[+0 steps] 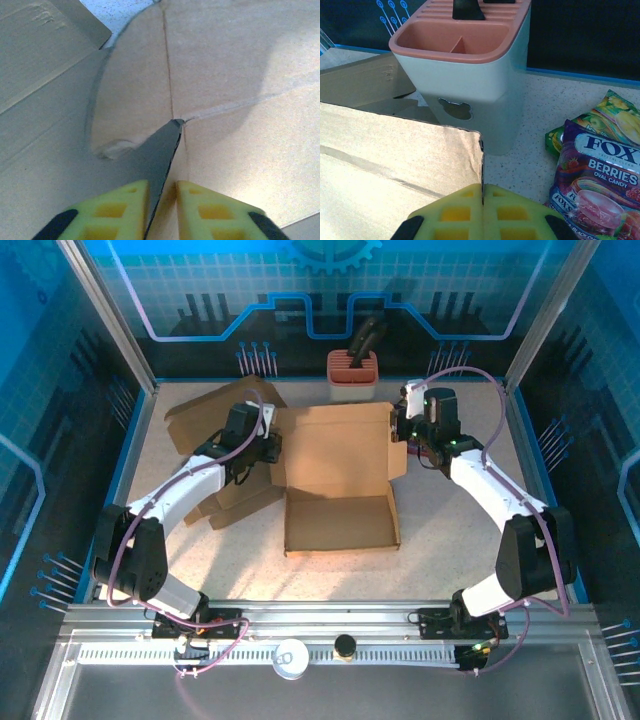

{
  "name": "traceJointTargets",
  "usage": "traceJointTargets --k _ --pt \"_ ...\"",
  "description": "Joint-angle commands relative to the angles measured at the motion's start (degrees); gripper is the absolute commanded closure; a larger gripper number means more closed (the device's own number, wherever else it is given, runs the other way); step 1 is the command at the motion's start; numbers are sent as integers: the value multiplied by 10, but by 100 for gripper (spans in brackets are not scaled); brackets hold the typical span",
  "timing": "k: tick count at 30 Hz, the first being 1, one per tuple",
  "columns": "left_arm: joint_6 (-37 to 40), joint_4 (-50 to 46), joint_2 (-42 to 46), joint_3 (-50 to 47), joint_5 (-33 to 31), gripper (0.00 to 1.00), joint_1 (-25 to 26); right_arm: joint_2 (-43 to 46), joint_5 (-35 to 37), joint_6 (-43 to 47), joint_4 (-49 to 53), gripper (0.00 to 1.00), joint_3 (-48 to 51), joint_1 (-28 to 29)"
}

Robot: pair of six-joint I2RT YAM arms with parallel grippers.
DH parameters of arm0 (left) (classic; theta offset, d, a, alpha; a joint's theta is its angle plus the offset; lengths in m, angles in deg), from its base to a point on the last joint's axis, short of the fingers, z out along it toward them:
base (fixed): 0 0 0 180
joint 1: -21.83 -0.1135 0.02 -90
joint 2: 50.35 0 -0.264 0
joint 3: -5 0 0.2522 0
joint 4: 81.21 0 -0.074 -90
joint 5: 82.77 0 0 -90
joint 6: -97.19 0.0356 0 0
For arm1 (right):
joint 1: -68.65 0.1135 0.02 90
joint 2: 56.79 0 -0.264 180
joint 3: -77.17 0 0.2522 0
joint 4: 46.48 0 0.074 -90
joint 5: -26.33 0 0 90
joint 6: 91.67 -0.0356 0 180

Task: Fold the paper box

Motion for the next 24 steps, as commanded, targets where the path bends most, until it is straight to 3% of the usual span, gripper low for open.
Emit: traceJointTargets --k 1,6,10,13,16,20,24 --pt "7 -31 9 30 -2 86 2 18 4 2 -20 100 5 7" --pt "4 -45 -6 40 7 100 3 21 2 -6 -28 100 12 8" --pt "-1 0 14 9 -23 100 14 32 0 -16 -31 100 25 9" --pt "-2 97 56 -59 -51 100 26 46 -7 -36 -21 98 37 9" --pt "-8 194 98 -128 -55 100 33 56 -26 -61 5 81 41 9" --pt "2 290 131 -195 -71 100 45 94 -46 -107 46 50 54 1" --pt "22 359 152 -243 -65 100 51 135 -90 -155 78 37 59 -41"
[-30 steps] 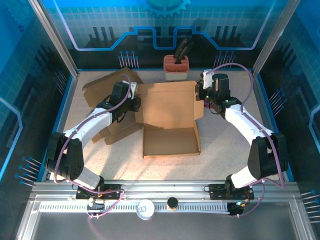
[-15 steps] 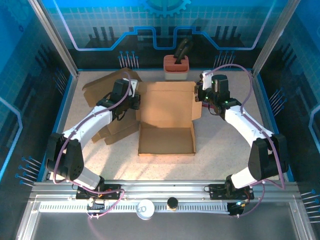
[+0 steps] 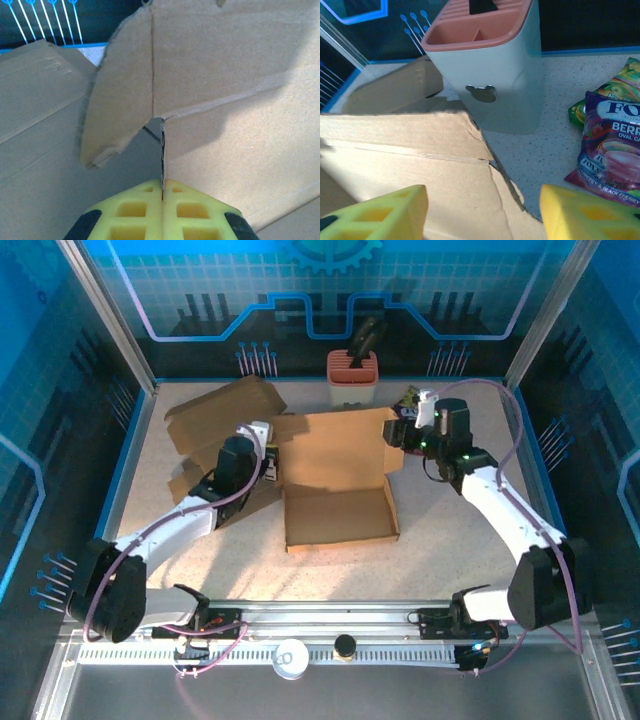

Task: Fold the paper box

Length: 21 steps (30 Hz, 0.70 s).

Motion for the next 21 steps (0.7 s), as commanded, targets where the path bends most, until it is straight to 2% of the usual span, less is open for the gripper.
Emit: traceJointTargets --k 1,5,9,16,21 --pt "24 105 24 -32 -5 100 6 39 -51 -63 43 35 4 -47" --pt "41 138 42 -56 9 100 11 45 -102 -119 64 34 -7 -117" --pt "53 153 53 -68 21 100 15 17 -149 -165 72 35 -18 -157" --pt "72 204 55 -94 39 100 19 -119 -166 -213 169 46 -110 -168" --pt "76 227 46 -103 51 100 22 -175 -201 -223 175 62 -141 -158"
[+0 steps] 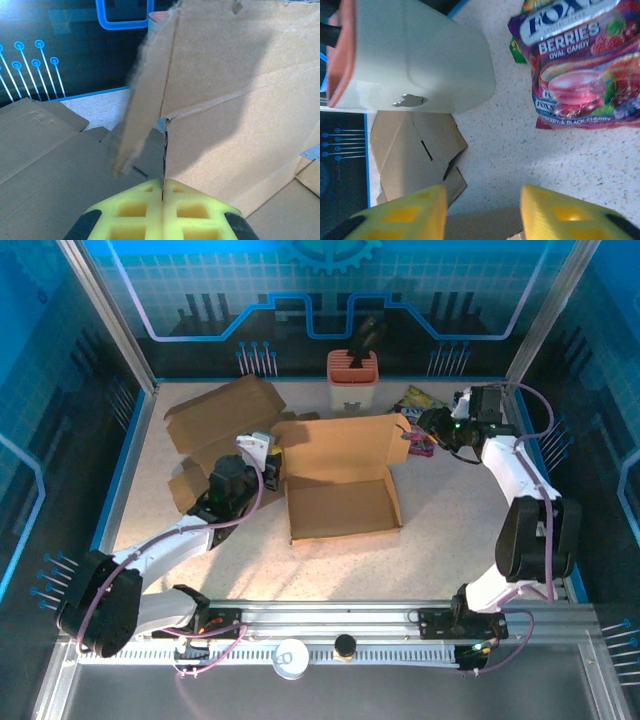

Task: Fold the paper box

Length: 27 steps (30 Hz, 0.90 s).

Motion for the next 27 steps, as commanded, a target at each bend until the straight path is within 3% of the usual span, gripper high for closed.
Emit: traceJointTargets --k 1,12,18,27 --pt "11 55 1 -6 17 100 6 -17 -38 -17 36 62 -24 9" --pt "3 62 -8 0 11 100 20 -17 -134 -94 -83 55 72 18" --pt "-22 59 -12 2 -49 100 46 20 -142 -142 -119 51 136 33" --pt "-61 95 -46 4 -160 100 130 42 -150 -221 -214 51 190 51"
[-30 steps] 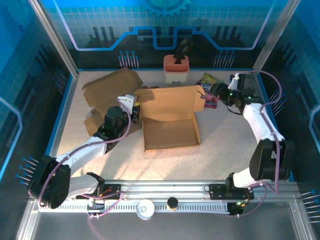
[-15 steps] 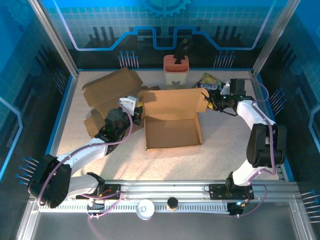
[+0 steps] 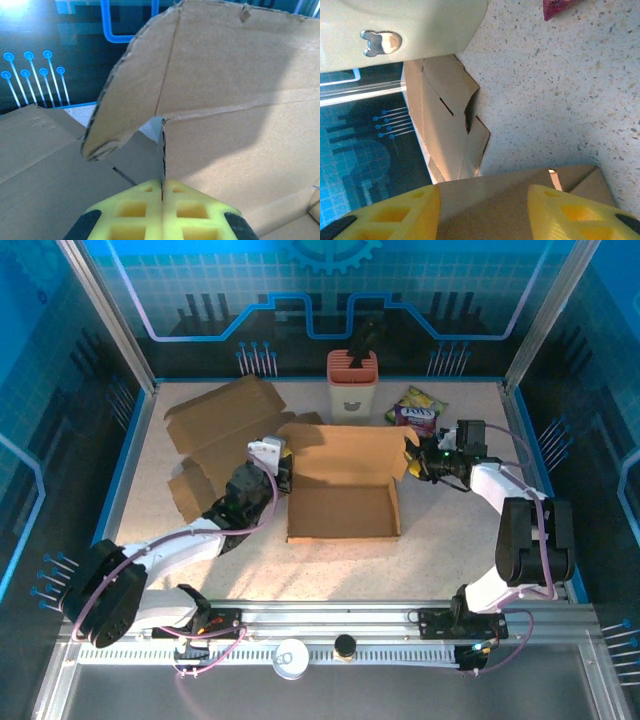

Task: Fold the paper box

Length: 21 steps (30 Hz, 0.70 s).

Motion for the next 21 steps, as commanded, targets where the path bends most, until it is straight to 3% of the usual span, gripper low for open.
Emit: traceJointTargets --k 1,6,15,21 --pt "-27 57 -20 1 -22 100 41 22 -29 -31 -51 51 7 32" --pt "-35 154 -46 -35 -50 100 61 32 -28 -61 -83 51 35 46" --pt "-20 437 -150 -118 -43 100 74 44 -41 -95 -140 49 86 57" --pt "-14 438 -147 -130 -54 100 100 56 -36 -85 -138 57 101 58"
